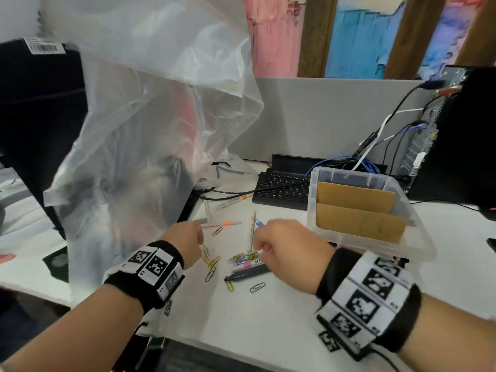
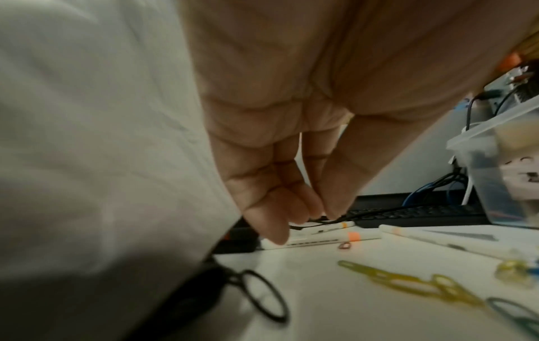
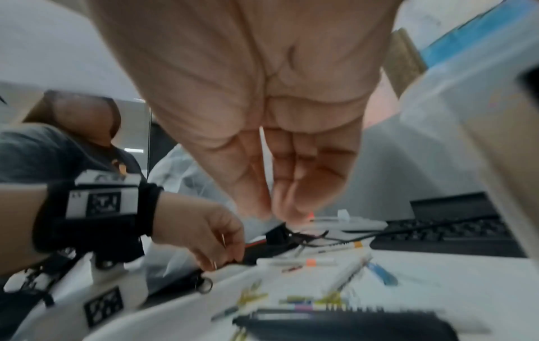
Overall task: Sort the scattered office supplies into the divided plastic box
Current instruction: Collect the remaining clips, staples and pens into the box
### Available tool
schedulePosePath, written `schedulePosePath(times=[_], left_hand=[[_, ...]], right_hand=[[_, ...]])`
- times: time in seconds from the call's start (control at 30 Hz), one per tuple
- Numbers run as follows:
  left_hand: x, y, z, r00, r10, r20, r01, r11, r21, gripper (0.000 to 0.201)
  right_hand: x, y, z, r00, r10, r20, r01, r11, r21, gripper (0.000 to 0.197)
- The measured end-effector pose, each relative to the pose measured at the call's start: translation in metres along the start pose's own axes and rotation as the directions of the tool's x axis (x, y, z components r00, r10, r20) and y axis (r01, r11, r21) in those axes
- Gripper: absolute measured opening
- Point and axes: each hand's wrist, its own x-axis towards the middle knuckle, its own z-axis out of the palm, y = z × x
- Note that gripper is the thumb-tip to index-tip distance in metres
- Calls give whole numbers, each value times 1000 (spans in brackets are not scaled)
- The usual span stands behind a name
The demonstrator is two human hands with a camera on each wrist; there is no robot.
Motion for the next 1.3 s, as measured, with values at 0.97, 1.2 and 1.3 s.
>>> schedulePosePath(times=[0.97,1.2,1.3], left_hand=[[50,0,5,1000,25,-3,-25,999,41,29],[75,13,7,994,-100,42,93,986,141,30],[84,12,10,988,-105,109,87,983,161,25]], right_hand=[[50,20,66,943,168,287,-110,972,-205,33],[51,24,67,950,138,281,-74,972,-225,34],[48,25,68,957,142,252,-85,971,-224,35]])
